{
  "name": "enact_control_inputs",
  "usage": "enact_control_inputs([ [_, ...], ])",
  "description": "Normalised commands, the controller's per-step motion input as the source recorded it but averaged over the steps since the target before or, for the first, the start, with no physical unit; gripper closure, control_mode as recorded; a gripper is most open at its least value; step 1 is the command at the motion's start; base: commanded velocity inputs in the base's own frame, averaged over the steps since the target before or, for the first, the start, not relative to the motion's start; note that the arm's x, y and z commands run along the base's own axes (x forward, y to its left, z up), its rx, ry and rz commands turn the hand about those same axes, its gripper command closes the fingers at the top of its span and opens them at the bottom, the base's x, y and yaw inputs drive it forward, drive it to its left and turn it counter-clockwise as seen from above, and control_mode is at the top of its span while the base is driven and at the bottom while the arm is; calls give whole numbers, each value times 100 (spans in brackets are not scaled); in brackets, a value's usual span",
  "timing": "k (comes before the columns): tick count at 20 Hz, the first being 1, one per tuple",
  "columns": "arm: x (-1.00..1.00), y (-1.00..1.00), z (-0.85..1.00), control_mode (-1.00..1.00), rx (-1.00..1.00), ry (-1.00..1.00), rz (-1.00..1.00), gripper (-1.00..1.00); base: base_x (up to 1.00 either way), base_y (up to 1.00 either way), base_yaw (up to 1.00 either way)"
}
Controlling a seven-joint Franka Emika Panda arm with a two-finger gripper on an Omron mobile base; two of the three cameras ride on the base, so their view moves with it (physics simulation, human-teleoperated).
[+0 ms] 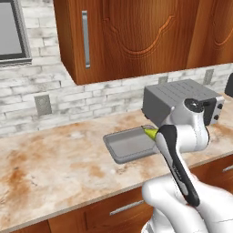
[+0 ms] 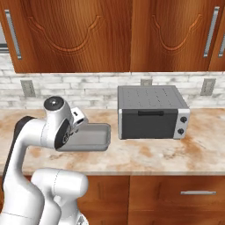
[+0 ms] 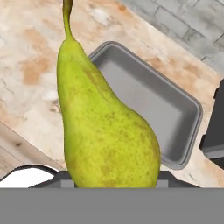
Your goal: Pick up both pears from the fridge and place them inside the tupperware on the counter.
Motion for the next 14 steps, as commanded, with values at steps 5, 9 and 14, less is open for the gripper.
enact_control_inputs([
  [5, 60, -5, -41, -100, 0, 12, 0, 100, 0, 0, 0],
  [9, 63, 0, -26, -100, 0, 9, 0, 100, 0, 0, 0],
  [14, 58, 0, -27, -100, 0, 9, 0, 100, 0, 0, 0],
])
